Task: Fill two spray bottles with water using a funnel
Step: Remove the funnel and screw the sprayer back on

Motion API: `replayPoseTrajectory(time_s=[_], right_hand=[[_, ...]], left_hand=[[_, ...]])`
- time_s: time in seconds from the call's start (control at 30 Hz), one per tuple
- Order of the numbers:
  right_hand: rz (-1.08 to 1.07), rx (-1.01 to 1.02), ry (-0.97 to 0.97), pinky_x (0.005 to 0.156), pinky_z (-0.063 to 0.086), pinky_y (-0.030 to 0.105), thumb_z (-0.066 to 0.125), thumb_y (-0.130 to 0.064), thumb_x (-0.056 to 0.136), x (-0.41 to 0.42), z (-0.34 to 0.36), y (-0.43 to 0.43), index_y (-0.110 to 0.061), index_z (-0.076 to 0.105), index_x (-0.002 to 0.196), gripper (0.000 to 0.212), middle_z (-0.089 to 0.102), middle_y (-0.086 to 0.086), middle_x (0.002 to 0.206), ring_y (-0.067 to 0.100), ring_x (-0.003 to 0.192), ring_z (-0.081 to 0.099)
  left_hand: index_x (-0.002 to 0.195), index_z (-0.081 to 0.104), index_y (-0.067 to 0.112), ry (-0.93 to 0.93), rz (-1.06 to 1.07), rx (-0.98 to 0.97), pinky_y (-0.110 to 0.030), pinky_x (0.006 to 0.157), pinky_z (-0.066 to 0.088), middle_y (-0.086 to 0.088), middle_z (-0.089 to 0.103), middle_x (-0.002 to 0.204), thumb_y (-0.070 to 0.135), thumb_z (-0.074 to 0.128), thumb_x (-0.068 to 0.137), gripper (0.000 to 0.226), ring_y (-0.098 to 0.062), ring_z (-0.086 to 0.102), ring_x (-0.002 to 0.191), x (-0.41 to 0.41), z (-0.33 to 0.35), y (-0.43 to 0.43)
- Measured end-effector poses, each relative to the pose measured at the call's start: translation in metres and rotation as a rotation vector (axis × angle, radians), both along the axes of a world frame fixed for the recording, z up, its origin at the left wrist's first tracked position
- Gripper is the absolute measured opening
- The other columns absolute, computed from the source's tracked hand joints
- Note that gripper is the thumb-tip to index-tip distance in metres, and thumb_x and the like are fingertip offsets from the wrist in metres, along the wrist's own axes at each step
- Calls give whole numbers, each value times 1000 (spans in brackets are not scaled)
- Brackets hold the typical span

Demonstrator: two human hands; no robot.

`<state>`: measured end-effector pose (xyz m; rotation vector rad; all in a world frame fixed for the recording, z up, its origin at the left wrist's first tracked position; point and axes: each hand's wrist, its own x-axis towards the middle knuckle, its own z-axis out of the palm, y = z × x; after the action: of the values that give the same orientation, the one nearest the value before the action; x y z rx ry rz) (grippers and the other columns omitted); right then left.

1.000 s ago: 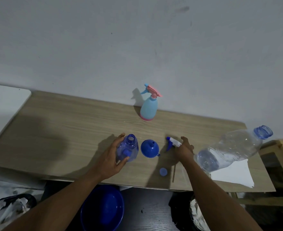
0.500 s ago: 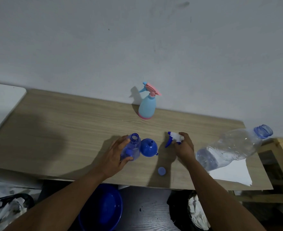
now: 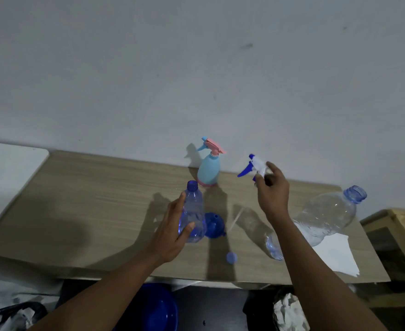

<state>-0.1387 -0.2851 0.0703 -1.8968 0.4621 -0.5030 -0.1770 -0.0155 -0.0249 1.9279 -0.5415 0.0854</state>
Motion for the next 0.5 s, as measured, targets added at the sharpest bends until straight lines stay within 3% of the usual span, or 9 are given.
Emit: replayPoseTrajectory(time_s=[0.1,0.27,0.37,0.5], right_hand=[[73,-4,-197,76,53,13,62,-10,94,6,52,17,-15,51,139,46,71,7,104,15,89,70],[181,21,-390,83,55,20,64,-11,93,8,130,40,-16,49,141,50,72,8,106,18,94,72],[227,53,-460,85,56,25,64,-11,93,1,163,53,-16,49,141,51,73,7,103,17,93,72],[268,50,-513,86,56,24,64,-13,94,-10,189,66,-17,48,142,51,73,6,104,16,95,72]], left_hand=[[156,4,27,26,-17,-23,-7,108,24,37,20,149,37,41,98,70,6,30,139,-5,21,1],[156,12,28,25,-54,-76,-11,109,30,25,29,155,15,39,99,64,-2,36,139,-18,51,3],[155,18,37,10,-67,-73,-13,105,34,26,40,144,26,39,99,61,-3,46,126,-28,65,5],[154,18,39,-35,-95,-76,-27,102,44,11,48,136,26,41,99,61,-22,54,114,-38,78,5]])
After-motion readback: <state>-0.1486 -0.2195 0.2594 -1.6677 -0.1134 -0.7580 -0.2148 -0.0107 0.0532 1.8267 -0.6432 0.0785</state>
